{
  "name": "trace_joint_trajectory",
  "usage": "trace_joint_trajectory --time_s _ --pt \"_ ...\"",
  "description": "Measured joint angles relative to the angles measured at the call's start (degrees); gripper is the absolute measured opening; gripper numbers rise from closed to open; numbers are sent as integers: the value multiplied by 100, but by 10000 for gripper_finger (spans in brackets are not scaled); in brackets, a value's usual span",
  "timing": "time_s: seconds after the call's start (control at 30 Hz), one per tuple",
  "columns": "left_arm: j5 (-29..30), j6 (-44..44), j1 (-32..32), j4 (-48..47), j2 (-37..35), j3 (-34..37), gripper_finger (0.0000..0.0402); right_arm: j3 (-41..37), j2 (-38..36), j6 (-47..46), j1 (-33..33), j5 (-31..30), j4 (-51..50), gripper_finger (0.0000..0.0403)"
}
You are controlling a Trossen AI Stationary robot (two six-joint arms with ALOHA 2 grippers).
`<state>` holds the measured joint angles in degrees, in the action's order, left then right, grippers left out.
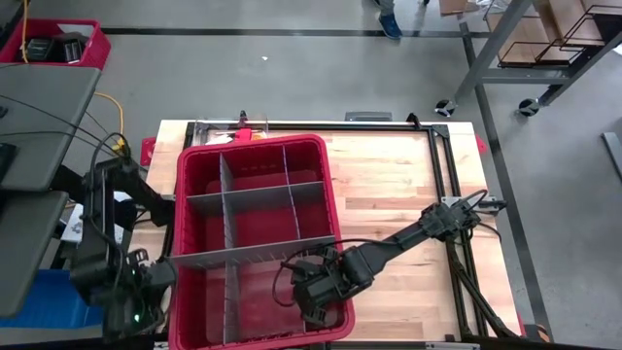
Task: Sort blocks
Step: Assemble the bin divider into the red bin
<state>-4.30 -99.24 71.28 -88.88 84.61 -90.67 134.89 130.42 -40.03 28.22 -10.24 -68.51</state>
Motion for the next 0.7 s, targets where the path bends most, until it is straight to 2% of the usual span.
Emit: trace_joint_trajectory --time_s 0.33,0.53,0.7 --pt "421 -315 83 813 750 0 0 4 -17 106 20 4 12 0" --pt "538 -263 2 809 1105 0 0 4 -23 5 22 -46 31 0" --pt "722 -264 -83 832 1155 0 0 -60 1 57 1 -61 422 0"
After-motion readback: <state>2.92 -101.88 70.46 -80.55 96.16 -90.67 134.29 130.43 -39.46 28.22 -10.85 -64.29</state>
